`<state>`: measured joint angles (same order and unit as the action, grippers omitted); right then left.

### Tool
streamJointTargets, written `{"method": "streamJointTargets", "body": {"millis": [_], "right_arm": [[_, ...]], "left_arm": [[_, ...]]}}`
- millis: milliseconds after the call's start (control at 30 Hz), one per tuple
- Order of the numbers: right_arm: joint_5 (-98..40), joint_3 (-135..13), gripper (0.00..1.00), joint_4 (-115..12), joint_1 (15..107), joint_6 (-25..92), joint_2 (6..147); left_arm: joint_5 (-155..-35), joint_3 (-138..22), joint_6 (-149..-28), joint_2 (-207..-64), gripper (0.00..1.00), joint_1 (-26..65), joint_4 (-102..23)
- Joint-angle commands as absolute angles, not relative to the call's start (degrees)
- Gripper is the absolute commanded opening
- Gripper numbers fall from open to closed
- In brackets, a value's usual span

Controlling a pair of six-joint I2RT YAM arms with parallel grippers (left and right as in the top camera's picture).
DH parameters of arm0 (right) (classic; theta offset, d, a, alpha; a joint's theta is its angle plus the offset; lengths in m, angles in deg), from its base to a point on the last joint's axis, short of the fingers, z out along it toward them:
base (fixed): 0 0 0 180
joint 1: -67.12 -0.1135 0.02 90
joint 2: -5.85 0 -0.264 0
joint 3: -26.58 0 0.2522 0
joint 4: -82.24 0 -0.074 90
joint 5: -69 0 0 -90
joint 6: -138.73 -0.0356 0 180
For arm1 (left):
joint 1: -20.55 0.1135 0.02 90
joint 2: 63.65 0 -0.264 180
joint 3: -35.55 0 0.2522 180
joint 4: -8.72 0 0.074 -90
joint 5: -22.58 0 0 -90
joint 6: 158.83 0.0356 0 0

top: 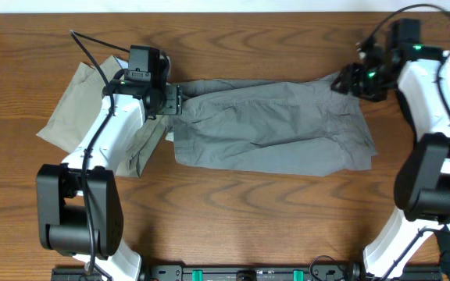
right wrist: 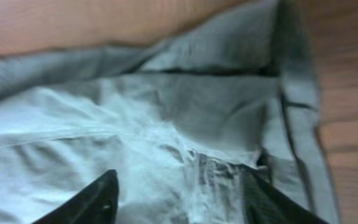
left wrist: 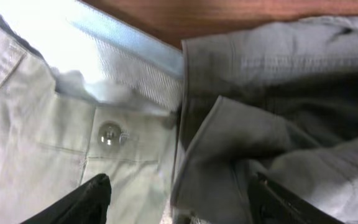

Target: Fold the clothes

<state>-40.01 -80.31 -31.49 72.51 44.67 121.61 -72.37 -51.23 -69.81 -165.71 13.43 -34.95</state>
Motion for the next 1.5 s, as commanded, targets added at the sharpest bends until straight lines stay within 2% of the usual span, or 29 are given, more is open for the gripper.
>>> {"method": "streamJointTargets", "body": {"millis": [0, 67, 133, 233, 400, 433, 533, 567, 667, 733, 800, 900, 933, 967, 1033, 1100, 1167, 1267, 1467], "right_arm": [[-29.7, -77.8, 0.67, -34.0, 71.4, 46.2, 124.5], [-28.7, -76.9, 0.70, -36.8, 71.4, 46.3, 125.5], [-28.9, -76.6, 0.66, -40.0, 71.6, 46.7, 126.0], [-29.9, -76.6, 0.47, -44.8, 71.6, 46.7, 126.2], [-32.2, -76.6, 0.04, -50.3, 71.6, 46.7, 126.2], [-32.2, -76.6, 0.01, -51.1, 71.6, 46.7, 126.2], [-31.9, -76.7, 0.01, -53.2, 72.0, 46.7, 126.2], [-31.5, -76.7, 0.01, -53.5, 72.5, 46.7, 126.2], [-32.5, -76.8, 0.03, -53.1, 74.1, 46.4, 126.2], [-36.8, -76.9, 0.40, -51.6, 75.5, 46.5, 125.5], [-43.0, -76.9, 0.49, -49.9, 77.0, 47.4, 124.4], [-50.6, -76.9, 0.52, -48.2, 79.5, 47.7, 122.0], [-53.4, -76.9, 0.53, -47.6, 80.3, 47.7, 120.9], [-55.6, -76.9, 0.49, -46.8, 80.9, 47.7, 120.0], [-60.5, -76.9, 0.34, -43.7, 81.6, 47.5, 118.2], [-63.4, -76.9, 0.19, -38.9, 81.1, 47.5, 117.2], [-63.7, -76.9, 0.13, -34.1, 79.7, 47.5, 117.2], [-63.0, -75.0, 0.10, -31.0, 76.0, 47.7, 117.5], [-52.8, -66.4, 0.11, -32.6, 67.1, 39.6, 117.7]], "left_arm": [[-72.9, -52.5, -70.6, -161.9, 0.73, 13.7, -37.1], [-73.0, -52.5, -70.6, -161.2, 0.73, 13.7, -38.5], [-73.0, -52.5, -70.5, -161.2, 0.72, 13.7, -39.5], [-73.0, -52.4, -70.4, -161.9, 0.67, 13.7, -39.4], [-73.0, -52.3, -70.4, -162.8, 0.62, 13.7, -38.7], [-73.0, -52.3, -70.4, -162.9, 0.62, 13.7, -38.7], [-72.9, -52.3, -70.3, -162.9, 0.65, 13.7, -38.7], [-72.9, -52.3, -70.3, -162.9, 0.70, 13.7, -38.8], [-73.0, -52.3, -70.4, -162.9, 0.72, 13.7, -39.2], [-74.6, -52.4, -70.4, -162.6, 0.72, 13.5, -40.2], [-77.7, -52.4, -70.3, -161.9, 0.71, 13.3, -41.1], [-81.0, -52.4, -70.3, -160.5, 0.70, 12.4, -42.4], [-81.2, -52.4, -70.3, -159.9, 0.66, 11.9, -42.6], [-81.2, -52.4, -69.8, -159.4, 0.63, 11.4, -42.8], [-81.2, -52.4, -69.5, -158.4, 0.54, 10.3, -43.0], [-82.7, -52.4, -69.5, -158.1, 0.35, 8.7, -43.0], [-83.8, -52.1, -69.5, -158.6, 0.23, 6.6, -42.7], [-83.8, -51.1, -69.5, -160.4, 0.11, 3.2, -41.4], [-83.4, -50.7, -69.5, -168.7, 0.09, -0.7, -38.7]]}}
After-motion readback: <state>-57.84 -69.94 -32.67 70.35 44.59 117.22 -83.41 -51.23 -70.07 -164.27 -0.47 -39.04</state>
